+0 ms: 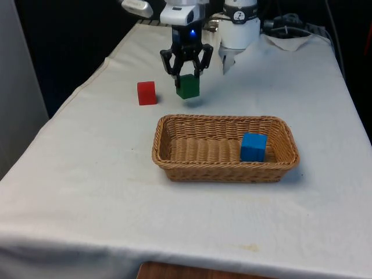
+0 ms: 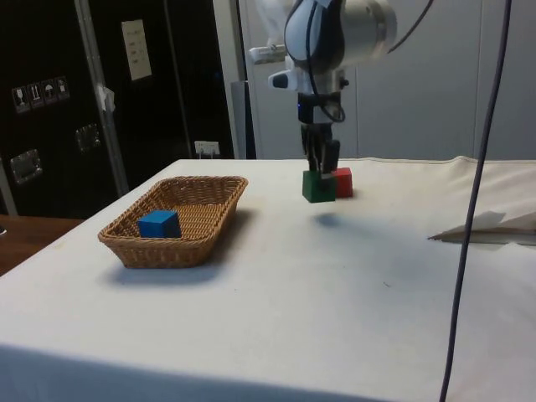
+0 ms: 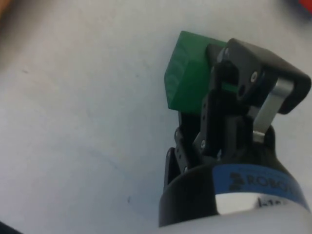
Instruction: Pick up exactly two blocks and place them into the basket.
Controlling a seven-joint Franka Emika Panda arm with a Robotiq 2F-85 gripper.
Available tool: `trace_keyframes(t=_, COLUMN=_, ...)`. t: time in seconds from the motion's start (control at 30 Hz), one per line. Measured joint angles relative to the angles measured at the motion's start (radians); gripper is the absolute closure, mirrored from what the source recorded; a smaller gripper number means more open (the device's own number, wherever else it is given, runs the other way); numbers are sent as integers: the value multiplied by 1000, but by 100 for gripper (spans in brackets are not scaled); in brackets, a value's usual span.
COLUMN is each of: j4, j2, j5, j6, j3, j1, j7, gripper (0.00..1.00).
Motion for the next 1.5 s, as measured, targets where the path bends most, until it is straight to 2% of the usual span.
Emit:
trace_keyframes(t=0.77, j4=163, j2=-14, j5=0, j6=-100, j3=3, j1=28, j7=53, gripper=100)
trace_keyframes(t=1.1, j4=263, j2=-14, j5=0, j6=-164, j3=3, j1=30, j7=83, gripper=100)
trace_keyframes(t=1.37, j4=312, j2=-6, j5=5, j6=-196, j3=3, j1=29, j7=98, gripper=100)
trace_keyframes(t=1.5, j4=353, j2=24, j5=45, j6=-223, j3=4, j1=27, j7=91, gripper=100)
